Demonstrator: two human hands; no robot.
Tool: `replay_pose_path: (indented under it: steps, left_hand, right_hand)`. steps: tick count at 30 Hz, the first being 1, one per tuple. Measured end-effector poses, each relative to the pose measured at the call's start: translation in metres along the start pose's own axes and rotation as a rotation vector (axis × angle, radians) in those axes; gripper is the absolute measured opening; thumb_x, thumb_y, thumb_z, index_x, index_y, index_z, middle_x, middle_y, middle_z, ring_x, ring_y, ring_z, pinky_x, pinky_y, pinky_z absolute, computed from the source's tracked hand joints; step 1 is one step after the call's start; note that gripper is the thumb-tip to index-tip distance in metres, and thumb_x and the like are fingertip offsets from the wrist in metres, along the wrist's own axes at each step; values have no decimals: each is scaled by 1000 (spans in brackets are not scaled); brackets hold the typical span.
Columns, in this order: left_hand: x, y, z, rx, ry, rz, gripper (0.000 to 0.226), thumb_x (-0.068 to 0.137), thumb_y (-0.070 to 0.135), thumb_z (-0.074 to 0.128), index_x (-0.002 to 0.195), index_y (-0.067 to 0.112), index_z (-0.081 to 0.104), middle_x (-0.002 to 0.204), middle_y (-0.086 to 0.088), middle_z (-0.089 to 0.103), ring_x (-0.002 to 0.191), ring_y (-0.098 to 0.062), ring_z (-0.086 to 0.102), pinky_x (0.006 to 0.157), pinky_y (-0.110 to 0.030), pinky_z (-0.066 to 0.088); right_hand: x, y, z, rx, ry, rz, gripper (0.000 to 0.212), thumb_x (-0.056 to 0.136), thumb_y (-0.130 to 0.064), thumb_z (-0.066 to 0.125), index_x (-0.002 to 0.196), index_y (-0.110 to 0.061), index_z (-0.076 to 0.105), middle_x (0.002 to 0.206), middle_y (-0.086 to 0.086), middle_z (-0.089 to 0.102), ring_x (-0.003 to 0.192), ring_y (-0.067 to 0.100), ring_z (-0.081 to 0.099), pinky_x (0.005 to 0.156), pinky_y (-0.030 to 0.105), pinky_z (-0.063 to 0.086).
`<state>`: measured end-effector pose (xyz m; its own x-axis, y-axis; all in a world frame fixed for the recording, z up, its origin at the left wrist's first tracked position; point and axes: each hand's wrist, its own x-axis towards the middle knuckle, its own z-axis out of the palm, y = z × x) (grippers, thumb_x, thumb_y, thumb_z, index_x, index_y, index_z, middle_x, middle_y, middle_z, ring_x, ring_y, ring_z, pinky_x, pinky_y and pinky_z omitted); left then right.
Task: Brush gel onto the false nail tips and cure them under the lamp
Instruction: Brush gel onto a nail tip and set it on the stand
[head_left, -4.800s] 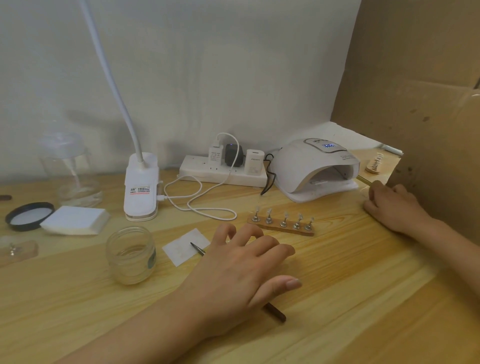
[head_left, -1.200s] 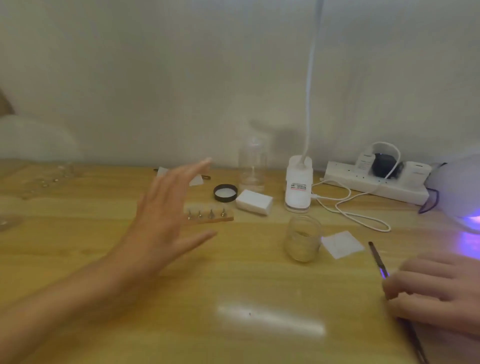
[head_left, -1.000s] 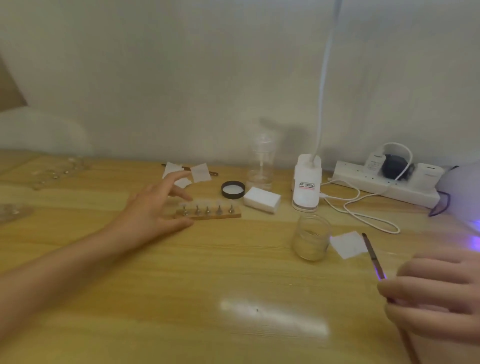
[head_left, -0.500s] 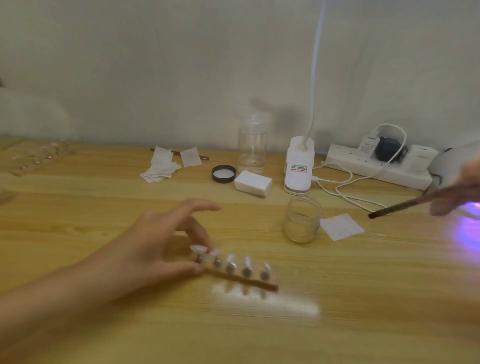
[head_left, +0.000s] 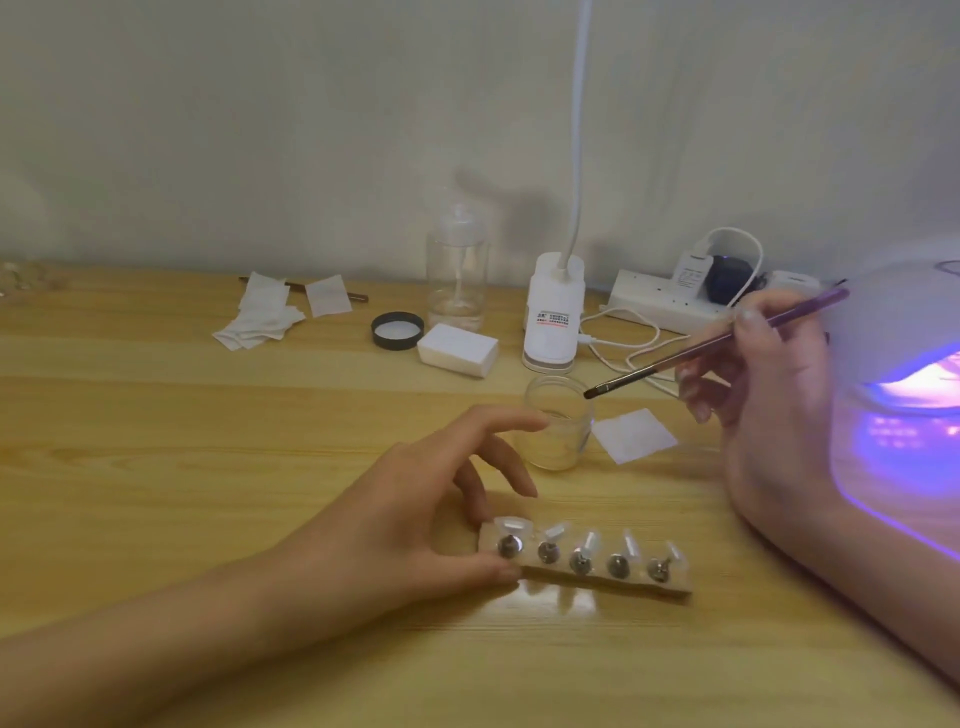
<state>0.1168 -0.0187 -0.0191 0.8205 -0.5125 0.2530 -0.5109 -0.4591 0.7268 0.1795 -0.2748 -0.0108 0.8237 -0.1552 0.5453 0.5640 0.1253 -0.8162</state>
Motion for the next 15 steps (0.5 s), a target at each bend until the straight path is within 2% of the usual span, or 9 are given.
replay_pose_path:
  steps: [3, 6, 11, 15]
  left_hand:
    - [0, 1, -1, -36, -21, 1, 79, 76, 26, 87, 133, 55, 40, 107, 18, 67, 95, -10, 63, 80, -6, 41]
    - [-1, 1, -4, -81, -11, 4, 74, 76, 34, 85, 133, 53, 42, 103, 16, 70, 102, -12, 63, 86, -6, 38]
    - [0, -2, -4, -148, -5, -37, 69, 82, 19, 83, 131, 52, 47, 92, 11, 74, 99, -9, 70, 95, -10, 40]
    - [0, 0, -5, -142, 3, -28, 67, 82, 18, 83, 128, 52, 48, 85, 14, 74, 95, -3, 69, 96, -10, 38]
  right_hand:
    - [-2, -2, 4, -40, -64, -31, 8, 95, -32, 51, 93, -26, 46, 70, -3, 67, 57, 13, 62, 44, 20, 41]
    - [-7, -3, 8, -79, -155, -101, 10, 101, -31, 54, 95, -27, 48, 75, -3, 66, 61, 15, 64, 45, 22, 44]
    - [-6, -7, 13, -104, -214, -106, 7, 96, -32, 58, 91, -35, 54, 75, 17, 59, 61, 21, 62, 45, 24, 44]
    - [-3, -7, 18, -128, -232, -56, 7, 94, -28, 58, 90, -32, 54, 72, 12, 59, 63, 21, 61, 45, 25, 45]
